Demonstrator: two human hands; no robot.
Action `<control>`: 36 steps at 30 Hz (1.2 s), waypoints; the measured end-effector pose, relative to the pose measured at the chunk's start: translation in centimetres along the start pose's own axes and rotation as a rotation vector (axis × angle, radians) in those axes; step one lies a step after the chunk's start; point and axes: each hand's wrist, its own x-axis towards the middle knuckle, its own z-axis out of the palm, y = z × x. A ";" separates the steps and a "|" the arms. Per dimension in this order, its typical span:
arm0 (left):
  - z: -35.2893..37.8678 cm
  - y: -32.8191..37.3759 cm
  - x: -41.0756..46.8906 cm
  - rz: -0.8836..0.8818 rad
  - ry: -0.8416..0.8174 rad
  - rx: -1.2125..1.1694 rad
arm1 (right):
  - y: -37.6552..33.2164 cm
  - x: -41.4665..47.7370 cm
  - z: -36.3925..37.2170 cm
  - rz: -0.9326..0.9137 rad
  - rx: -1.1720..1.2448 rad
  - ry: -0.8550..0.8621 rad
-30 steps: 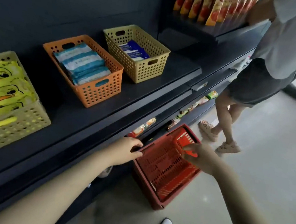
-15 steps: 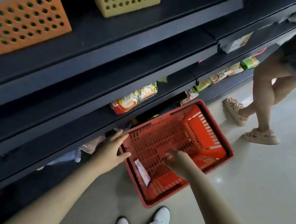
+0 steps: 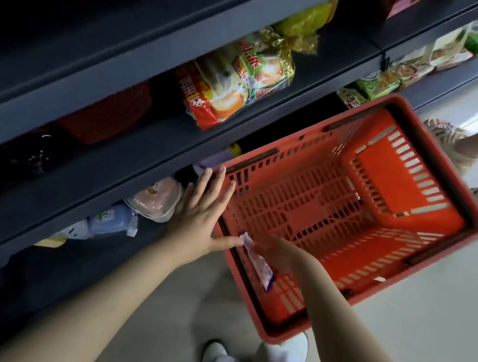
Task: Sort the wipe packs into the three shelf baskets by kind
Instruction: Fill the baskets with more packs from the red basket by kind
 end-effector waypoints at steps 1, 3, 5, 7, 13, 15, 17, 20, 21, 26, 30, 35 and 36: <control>0.1 -0.1 0.0 0.013 0.013 -0.006 | 0.5 0.8 0.5 -0.005 0.023 -0.007; 0.3 -0.2 -0.1 0.030 0.029 -0.017 | 0.8 1.2 1.0 0.027 0.095 -0.043; 0.6 -0.3 -0.1 0.044 0.042 -0.029 | 0.8 1.4 1.2 0.078 0.251 -0.087; 0.7 -0.4 -0.1 0.054 0.044 -0.035 | 0.7 1.2 1.2 0.124 0.418 -0.137; 0.4 -0.5 -0.1 0.061 -0.003 -0.038 | 1.1 -0.4 -0.3 0.025 0.432 -0.207; 0.2 -0.4 -0.1 0.050 -0.031 -0.020 | 1.3 -0.7 0.0 -0.001 0.531 -0.249; -0.1 -0.2 -0.1 0.044 -0.044 -0.006 | 1.7 -0.6 0.3 -0.022 0.596 -0.299; -0.3 -0.1 0.0 0.030 -0.084 -0.007 | 2.1 -0.3 0.3 -0.044 0.623 -0.276; -0.2 -0.2 0.0 0.028 -0.087 -0.004 | 2.3 -0.2 0.1 -0.048 0.606 -0.217; -1.9 0.3 -0.2 0.026 -0.154 -0.021 | 2.1 -3.6 -2.5 -0.113 0.922 0.085; -6.8 2.2 -1.2 -0.213 -0.193 -0.602 | -0.7 -10.7 -7.2 -0.219 1.142 0.103; -19.0 8.4 -4.4 -0.528 -0.067 -1.337 | -7.6 -24.0 -11.9 -0.518 1.141 0.151; -21.5 9.5 -5.1 -0.565 -0.062 -1.432 | -9.0 -26.9 -12.5 -0.583 1.155 0.131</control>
